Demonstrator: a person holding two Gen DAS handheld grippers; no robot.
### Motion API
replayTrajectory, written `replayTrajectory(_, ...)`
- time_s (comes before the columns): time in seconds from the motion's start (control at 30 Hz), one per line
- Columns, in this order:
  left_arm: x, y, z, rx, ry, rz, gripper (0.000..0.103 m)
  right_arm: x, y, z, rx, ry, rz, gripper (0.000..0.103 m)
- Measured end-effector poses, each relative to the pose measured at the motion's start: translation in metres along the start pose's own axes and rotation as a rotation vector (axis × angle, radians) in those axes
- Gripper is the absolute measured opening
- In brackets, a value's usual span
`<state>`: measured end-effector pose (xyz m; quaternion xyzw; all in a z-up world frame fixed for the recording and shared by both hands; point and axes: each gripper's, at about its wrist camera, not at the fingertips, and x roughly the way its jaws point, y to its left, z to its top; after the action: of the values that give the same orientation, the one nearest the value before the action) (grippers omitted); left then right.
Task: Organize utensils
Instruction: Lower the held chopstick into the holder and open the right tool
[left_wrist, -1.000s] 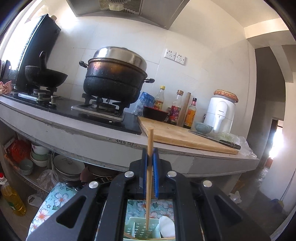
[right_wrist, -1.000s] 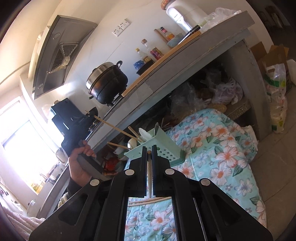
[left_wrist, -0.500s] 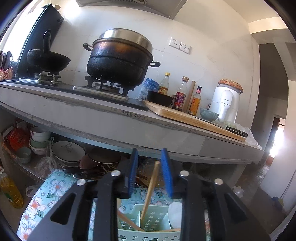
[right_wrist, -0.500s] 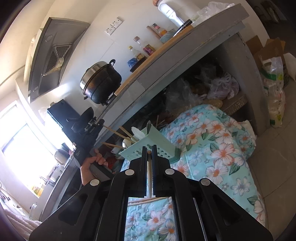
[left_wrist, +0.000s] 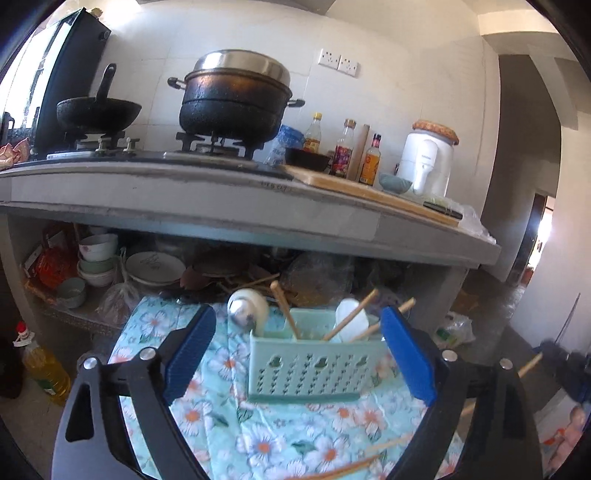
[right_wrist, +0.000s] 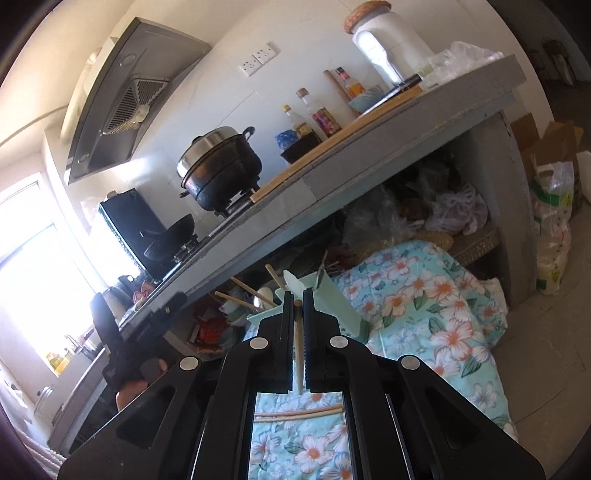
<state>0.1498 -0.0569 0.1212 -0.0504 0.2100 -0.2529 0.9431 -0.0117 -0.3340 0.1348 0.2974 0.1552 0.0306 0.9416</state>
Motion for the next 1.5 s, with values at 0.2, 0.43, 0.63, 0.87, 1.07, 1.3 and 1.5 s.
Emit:
replayTrajectory(0.2,-0.018,0.011,-0.048,-0.013,0.134,0.098,0.097,0.007,0.044,0.031,-0.149,-0.066,0.058,0.003)
replayTrajectory(0.43,-0.024,0.024,-0.083,-0.048,0.201,0.193,0.097,0.023,0.091,0.069,-0.288,-0.165,0.083,0.003)
replayTrajectory(0.63,-0.029,0.03,-0.092,-0.085,0.209,0.217,0.097,0.067,0.113,0.077,-0.388,-0.163,0.007,0.003)
replayTrajectory(0.87,-0.034,0.029,-0.1,-0.048,0.207,0.255,0.097,0.127,0.129,0.059,-0.511,-0.116,-0.101,0.003)
replayTrajectory(1.07,-0.037,0.032,-0.108,-0.028,0.204,0.322,0.097,0.168,0.133,0.017,-0.659,-0.077,-0.178,0.003)
replayTrajectory(1.3,-0.039,0.036,-0.112,0.015,0.194,0.376,0.097,0.15,0.123,-0.005,-0.616,-0.019,-0.073,0.035)
replayTrajectory(1.5,-0.034,0.039,-0.114,0.021,0.217,0.38,0.097,0.097,0.106,0.005,-0.486,-0.048,-0.014,0.041)
